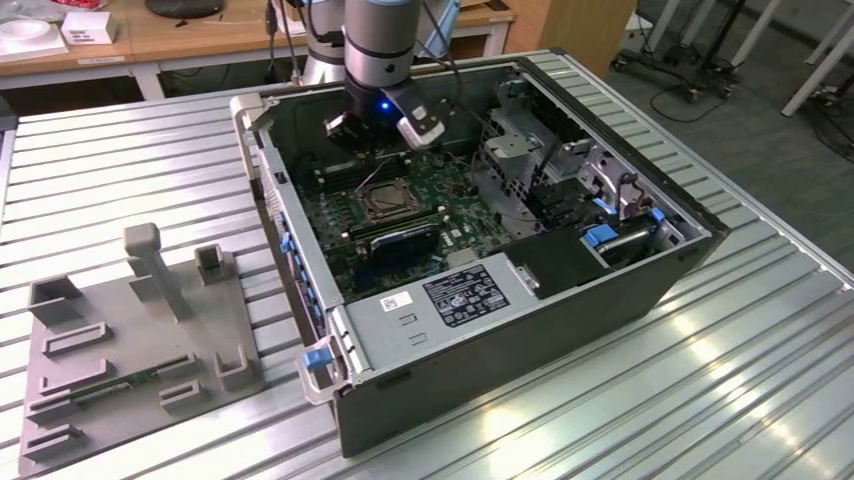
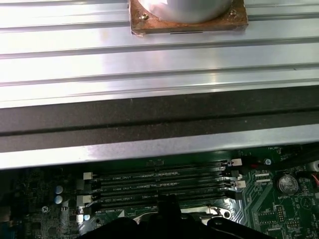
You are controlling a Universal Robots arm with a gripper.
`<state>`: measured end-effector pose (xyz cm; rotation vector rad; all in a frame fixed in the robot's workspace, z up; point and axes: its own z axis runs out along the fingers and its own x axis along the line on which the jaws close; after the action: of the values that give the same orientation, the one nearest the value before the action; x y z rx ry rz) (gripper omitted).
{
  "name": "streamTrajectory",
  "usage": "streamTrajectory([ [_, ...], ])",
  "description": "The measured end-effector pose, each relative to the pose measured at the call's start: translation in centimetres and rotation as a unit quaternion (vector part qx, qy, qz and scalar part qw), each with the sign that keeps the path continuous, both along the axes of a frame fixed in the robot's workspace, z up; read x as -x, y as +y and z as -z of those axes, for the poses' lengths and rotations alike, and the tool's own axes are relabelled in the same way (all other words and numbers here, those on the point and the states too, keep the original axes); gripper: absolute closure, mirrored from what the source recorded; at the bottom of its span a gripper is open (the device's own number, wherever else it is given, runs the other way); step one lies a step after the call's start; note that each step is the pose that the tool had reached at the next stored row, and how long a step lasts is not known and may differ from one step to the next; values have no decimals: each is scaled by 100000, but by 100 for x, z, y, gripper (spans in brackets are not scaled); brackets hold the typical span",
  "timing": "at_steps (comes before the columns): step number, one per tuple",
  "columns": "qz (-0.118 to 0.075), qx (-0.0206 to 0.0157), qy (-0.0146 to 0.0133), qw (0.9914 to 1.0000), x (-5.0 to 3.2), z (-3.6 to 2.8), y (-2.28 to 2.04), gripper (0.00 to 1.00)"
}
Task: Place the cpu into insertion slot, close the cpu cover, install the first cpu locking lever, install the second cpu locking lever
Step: 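Install the first cpu locking lever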
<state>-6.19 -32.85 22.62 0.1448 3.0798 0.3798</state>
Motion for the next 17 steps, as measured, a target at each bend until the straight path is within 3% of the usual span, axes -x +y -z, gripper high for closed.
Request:
streamTrajectory([
  [17,9,-53,3,100000,-55,46,0,89],
])
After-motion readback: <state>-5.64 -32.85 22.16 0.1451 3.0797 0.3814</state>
